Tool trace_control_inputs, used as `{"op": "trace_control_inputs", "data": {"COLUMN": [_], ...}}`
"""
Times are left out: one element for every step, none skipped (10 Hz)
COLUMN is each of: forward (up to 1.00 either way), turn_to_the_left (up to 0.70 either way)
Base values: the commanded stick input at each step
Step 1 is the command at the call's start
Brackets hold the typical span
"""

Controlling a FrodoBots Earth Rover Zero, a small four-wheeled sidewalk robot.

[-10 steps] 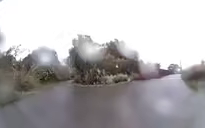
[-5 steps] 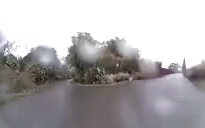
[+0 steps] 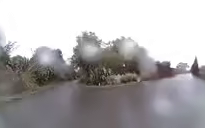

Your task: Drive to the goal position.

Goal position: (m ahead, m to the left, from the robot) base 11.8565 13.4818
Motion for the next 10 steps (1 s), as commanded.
{"op": "trace_control_inputs", "data": {"forward": [0.85,0.85,0.85,0.85,0.85,0.85,0.85,0.85,0.85,0.85], "turn_to_the_left": [0.00,0.00,0.00,0.00,0.00,0.26,0.34,0.34,0.34,0.34]}}
